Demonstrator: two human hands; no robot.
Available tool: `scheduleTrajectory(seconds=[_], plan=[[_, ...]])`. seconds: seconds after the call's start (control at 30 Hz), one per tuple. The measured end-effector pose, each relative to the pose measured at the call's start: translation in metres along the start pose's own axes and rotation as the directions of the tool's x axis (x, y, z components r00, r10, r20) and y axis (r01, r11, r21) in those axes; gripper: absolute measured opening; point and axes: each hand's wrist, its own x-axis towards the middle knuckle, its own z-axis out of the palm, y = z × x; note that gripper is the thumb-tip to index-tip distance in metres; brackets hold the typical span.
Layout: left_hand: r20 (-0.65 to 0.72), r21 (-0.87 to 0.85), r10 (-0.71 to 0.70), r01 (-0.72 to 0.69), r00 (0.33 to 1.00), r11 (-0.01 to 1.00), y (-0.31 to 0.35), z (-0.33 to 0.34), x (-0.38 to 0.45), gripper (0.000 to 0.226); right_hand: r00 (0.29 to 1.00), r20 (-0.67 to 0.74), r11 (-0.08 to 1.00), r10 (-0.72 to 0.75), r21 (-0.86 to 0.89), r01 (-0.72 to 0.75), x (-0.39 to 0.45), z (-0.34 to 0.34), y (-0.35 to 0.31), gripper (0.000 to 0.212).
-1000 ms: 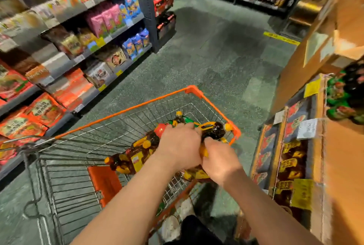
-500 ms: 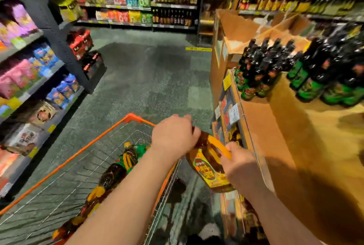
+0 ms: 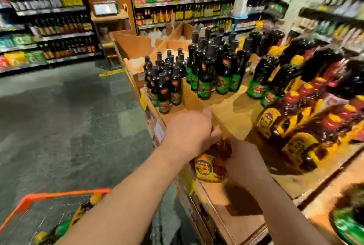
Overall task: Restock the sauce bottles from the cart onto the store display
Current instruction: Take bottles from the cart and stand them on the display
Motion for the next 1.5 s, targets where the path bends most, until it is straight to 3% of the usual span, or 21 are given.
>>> scheduleTrajectory(seconds=[0.13,0.3,0.53,0.9,1.13,1.37,1.5], plan=[[-0.010,0.003,0.151,-0.151,0.988,0.989,0.037,0.004,0.045,0.036,0.994,-0.078,0.982,0.080,-0.162,-0.092,0.009,-0.028,0.038,0.015],[-0.074,-0.029,0.293,-0.296,0.953,0.955,0.089,0.015,0.086,0.034,0.977,-0.151,0.967,0.148,-0.187,-0.175,0.007,-0.056,0.083,0.014],[-0.076,-0.140,0.444,-0.450,0.893,0.882,0.141,0.035,0.116,0.045,0.909,-0.221,0.915,0.353,-0.122,-0.385,-0.007,-0.071,0.127,0.012],[-0.068,-0.174,0.655,-0.655,0.753,0.735,0.191,0.057,0.132,0.038,0.752,-0.269,0.777,0.602,-0.020,-0.629,-0.024,-0.063,0.156,0.007],[-0.041,-0.159,0.697,-0.693,0.716,0.703,0.208,0.060,0.147,0.037,0.672,-0.296,0.709,0.679,0.024,-0.705,-0.019,-0.064,0.161,0.008],[-0.071,-0.201,0.684,-0.682,0.726,0.703,0.207,0.066,0.149,0.038,0.655,-0.289,0.695,0.698,0.050,-0.718,-0.018,-0.063,0.163,0.009],[-0.092,-0.214,0.690,-0.691,0.718,0.690,0.200,0.067,0.144,0.038,0.692,-0.262,0.721,0.673,0.020,-0.693,-0.019,-0.062,0.163,0.009]])
